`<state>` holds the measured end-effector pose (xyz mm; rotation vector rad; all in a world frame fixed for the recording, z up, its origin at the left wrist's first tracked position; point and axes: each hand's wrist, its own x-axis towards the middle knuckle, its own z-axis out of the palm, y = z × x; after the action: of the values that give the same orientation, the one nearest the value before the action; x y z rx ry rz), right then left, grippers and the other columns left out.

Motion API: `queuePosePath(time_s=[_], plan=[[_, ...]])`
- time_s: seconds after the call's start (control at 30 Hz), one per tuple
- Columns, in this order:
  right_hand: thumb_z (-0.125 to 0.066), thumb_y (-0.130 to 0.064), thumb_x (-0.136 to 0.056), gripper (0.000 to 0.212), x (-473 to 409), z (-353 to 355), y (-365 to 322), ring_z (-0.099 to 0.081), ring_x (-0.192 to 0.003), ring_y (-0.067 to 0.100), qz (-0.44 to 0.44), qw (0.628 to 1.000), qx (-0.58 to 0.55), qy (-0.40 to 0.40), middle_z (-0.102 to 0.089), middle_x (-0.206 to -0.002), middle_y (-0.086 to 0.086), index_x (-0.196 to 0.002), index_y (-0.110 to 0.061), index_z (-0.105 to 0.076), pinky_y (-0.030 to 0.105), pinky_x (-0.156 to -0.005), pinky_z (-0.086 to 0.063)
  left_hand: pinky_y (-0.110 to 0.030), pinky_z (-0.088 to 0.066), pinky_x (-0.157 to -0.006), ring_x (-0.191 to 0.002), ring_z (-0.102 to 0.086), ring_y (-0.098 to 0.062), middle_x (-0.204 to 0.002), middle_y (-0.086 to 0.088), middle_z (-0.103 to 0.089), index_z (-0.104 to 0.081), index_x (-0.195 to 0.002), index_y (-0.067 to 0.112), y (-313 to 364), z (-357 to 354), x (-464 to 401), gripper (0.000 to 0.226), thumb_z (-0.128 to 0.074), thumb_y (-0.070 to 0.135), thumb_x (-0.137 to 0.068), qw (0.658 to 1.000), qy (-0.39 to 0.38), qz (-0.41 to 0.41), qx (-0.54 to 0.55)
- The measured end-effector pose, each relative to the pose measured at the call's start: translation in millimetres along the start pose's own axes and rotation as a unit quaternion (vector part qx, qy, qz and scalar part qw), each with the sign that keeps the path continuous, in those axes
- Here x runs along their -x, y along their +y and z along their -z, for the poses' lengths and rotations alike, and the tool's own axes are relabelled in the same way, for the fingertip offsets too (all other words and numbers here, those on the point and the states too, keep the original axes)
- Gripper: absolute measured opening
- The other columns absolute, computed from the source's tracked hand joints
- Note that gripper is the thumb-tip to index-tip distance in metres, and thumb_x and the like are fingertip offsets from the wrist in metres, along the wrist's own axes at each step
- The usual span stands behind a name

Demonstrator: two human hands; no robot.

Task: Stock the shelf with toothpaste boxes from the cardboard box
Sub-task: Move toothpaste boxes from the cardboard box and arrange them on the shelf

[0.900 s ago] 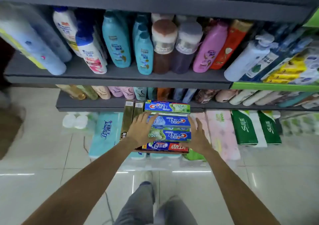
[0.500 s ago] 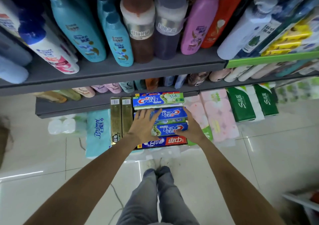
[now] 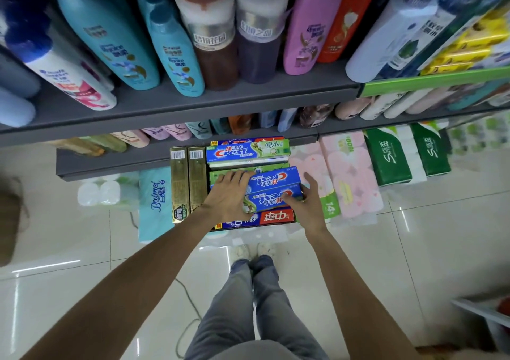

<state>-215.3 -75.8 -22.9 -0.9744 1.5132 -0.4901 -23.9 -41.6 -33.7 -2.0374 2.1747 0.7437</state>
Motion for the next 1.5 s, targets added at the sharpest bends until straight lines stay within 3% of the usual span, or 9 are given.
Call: queuePosePath(time_s=[0.17, 0.27, 0.47, 0.57, 0.77, 0.97, 1.17, 1.33, 1.5], plan=[[-0.068, -0.008, -0.084, 0.071, 23, -2, -3, -0.056, -0.1, 0.004, 0.021, 0.989, -0.113, 0.09, -0.045, -0.125, -0.006, -0.141, -0.021, -0.027, 0.028, -0.081, -0.055, -0.034, -0.037, -0.098, -0.114, -0.051, -0.022, -0.129, -0.006, -0.048, -0.029, -0.139, 0.013, 20, 9, 10, 0.097, -0.073, 0.056, -0.064, 0.995, 0.048, 0.025, 0.082], [-0.065, -0.007, -0.086, 0.06, 31, -2, -7, -0.061, -0.092, 0.004, -0.011, 0.985, -0.169, 0.022, -0.058, -0.106, -0.008, -0.133, -0.019, -0.031, 0.023, -0.077, -0.054, -0.033, -0.045, -0.088, -0.104, -0.058, -0.02, -0.121, -0.003, -0.051, -0.031, -0.133, 0.015, 35, 18, 18, 0.093, -0.075, 0.055, -0.062, 0.982, 0.078, 0.086, 0.148], [-0.07, -0.012, -0.083, 0.041, 43, -11, -20, -0.064, -0.103, 0.026, 0.013, 0.99, -0.137, -0.042, -0.064, -0.115, 0.008, -0.105, -0.033, -0.043, 0.053, -0.088, -0.052, -0.039, -0.05, -0.085, -0.108, -0.055, -0.018, -0.129, -0.001, -0.043, -0.02, -0.138, 0.018, 63, 36, 33, 0.107, -0.078, 0.055, -0.057, 0.95, 0.047, 0.12, 0.284], [-0.064, -0.007, -0.087, 0.046, 47, 6, -40, -0.062, -0.107, 0.025, 0.071, 0.989, -0.09, -0.098, -0.062, -0.121, 0.009, -0.119, -0.033, -0.043, 0.047, -0.091, -0.051, -0.037, -0.048, -0.09, -0.108, -0.055, -0.012, -0.127, 0.009, -0.047, -0.024, -0.137, 0.024, 53, 58, 55, 0.115, -0.072, 0.075, -0.046, 0.927, 0.056, 0.159, 0.335], [-0.057, -0.02, -0.093, 0.071, 53, 28, -113, -0.054, -0.115, 0.016, 0.304, 0.904, 0.243, -0.18, -0.053, -0.132, -0.001, -0.15, -0.025, -0.015, 0.028, -0.093, -0.041, -0.03, -0.049, -0.083, -0.096, -0.06, -0.015, -0.115, 0.002, -0.058, -0.038, -0.128, 0.019, 2, 106, 128, 0.089, -0.08, 0.05, -0.056, 0.86, 0.227, 0.216, 0.402], [-0.055, -0.022, -0.091, 0.029, 91, -19, -201, -0.062, -0.091, 0.011, 0.389, 0.885, 0.138, -0.213, -0.057, -0.101, -0.02, -0.113, -0.022, -0.037, 0.041, -0.086, -0.048, -0.008, -0.043, -0.06, -0.063, -0.054, 0.011, -0.092, 0.001, -0.055, -0.043, -0.11, 0.015, -42, 155, 182, 0.039, -0.071, 0.017, -0.082, 0.765, 0.365, 0.224, 0.481], [-0.063, -0.022, -0.088, 0.026, 138, -97, -310, -0.06, -0.07, 0.001, 0.529, 0.792, 0.174, -0.251, -0.062, -0.101, -0.015, -0.108, -0.033, -0.051, 0.02, -0.068, -0.048, -0.025, -0.049, -0.059, -0.066, -0.06, -0.013, -0.087, 0.002, -0.064, -0.062, -0.098, 0.037, -88, 223, 230, 0.028, -0.07, 0.041, -0.071, 0.657, 0.453, 0.169, 0.579], [-0.065, -0.033, -0.085, 0.031, 156, -181, -402, -0.057, -0.099, 0.004, 0.639, 0.686, 0.296, -0.184, -0.062, -0.11, -0.015, -0.113, -0.037, -0.054, 0.029, -0.083, -0.044, -0.041, -0.053, -0.077, -0.075, -0.063, -0.013, -0.082, 0.008, -0.064, -0.06, -0.105, 0.025, -157, 291, 258, 0.038, -0.065, 0.044, -0.073, 0.672, 0.502, 0.119, 0.532], [-0.063, -0.029, -0.087, 0.033, 140, -286, -475, -0.054, -0.1, 0.015, 0.667, 0.636, 0.373, -0.104, -0.059, -0.111, -0.007, -0.117, -0.037, -0.053, 0.043, -0.087, -0.045, -0.019, -0.045, -0.081, -0.085, -0.058, 0.003, -0.093, 0.021, -0.065, -0.057, -0.104, 0.033, -257, 361, 285, 0.044, -0.062, 0.057, -0.067, 0.756, 0.556, 0.096, 0.332]])
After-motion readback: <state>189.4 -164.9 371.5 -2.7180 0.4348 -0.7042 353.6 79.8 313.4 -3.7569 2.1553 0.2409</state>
